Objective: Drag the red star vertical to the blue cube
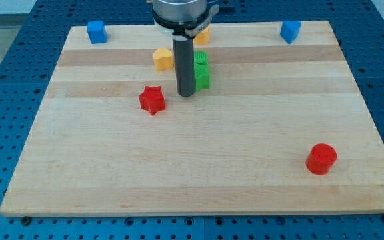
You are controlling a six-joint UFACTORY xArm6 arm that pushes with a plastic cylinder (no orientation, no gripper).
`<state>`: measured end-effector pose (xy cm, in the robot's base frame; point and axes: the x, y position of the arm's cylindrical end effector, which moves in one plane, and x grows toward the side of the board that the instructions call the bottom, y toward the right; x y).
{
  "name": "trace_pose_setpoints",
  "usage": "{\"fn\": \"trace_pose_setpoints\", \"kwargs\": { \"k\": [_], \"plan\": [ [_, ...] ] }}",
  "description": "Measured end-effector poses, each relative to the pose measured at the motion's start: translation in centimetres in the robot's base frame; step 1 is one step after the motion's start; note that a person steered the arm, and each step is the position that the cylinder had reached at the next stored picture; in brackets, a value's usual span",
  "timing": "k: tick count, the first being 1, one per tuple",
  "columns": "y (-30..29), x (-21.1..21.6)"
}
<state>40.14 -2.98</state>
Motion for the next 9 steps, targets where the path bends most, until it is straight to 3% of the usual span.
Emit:
{"fn": "trace_pose_setpoints", "kwargs": {
  "k": [9],
  "plan": [
    [-17.0,6.0]
  ]
}}
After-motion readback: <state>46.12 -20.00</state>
